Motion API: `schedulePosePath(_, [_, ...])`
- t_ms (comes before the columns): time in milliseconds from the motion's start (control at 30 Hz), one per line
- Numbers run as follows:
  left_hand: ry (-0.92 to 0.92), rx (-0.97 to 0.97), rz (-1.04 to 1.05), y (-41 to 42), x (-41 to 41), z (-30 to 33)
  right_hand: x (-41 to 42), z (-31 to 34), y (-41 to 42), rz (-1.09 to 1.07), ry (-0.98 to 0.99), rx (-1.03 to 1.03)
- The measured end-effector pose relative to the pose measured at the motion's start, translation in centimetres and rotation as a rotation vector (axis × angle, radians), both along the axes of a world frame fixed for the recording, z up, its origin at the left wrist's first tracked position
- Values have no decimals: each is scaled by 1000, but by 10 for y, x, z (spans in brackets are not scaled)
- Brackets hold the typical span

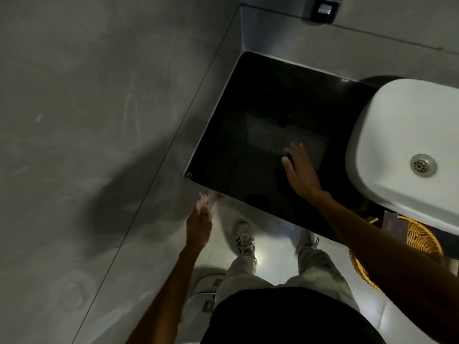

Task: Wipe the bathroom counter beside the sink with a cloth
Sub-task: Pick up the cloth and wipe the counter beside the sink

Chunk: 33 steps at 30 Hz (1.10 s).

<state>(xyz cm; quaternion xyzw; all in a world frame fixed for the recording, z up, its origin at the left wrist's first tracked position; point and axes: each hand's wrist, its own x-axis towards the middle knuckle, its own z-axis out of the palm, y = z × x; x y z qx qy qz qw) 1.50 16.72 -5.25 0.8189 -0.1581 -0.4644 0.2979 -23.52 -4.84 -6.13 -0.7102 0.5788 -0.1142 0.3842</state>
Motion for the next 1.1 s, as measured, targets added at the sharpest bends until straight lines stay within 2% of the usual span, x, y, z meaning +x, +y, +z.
schedulePosePath(67, [410,-22,217,2,12,9,11,10,17,27,-120,37])
schedulePosePath(133, [745,-113,362,-2,20,15,24,16,34,91,-225,199])
schedulePosePath(167, [857,-146,405,-9,18,19,30,18,43,135,-265,324])
schedulePosePath(233, [904,-139,397,-28,8,21,41,20,58,160,-342,627])
schedulePosePath(300, [941,-135,327,-49,-4,23,43,18,69,91,-421,810])
schedulePosePath(367, [1022,-150,289,-69,-17,22,39,18,72,-36,-446,809])
schedulePosePath(467, [1000,-69,183,-89,-31,19,19,22,69,-205,-362,669])
schedulePosePath(500, [942,-46,110,-92,-34,17,8,23,67,-221,-285,595])
schedulePosePath(567, [694,-45,-66,-100,-40,17,-15,26,62,-246,-157,504])
schedulePosePath(633, [412,-164,-158,-108,-37,16,-33,33,60,-276,-48,443])
schedulePosePath(700, [97,-315,-245,-119,-26,13,-40,36,63,-326,174,227])
schedulePosePath(767, [-286,-363,-437,-139,-6,6,-29,37,73,-409,363,11])
schedulePosePath(800, [-458,-350,-547,-149,4,1,-18,36,81,-450,375,-45])
schedulePosePath(867, [-704,-274,-751,-166,21,-10,9,30,94,-501,347,-19])
schedulePosePath(967, [-878,-170,-904,-175,38,-27,43,6,100,-552,352,139])
schedulePosePath(1100, [-894,-242,-867,-176,40,-39,71,-12,82,-643,456,113])
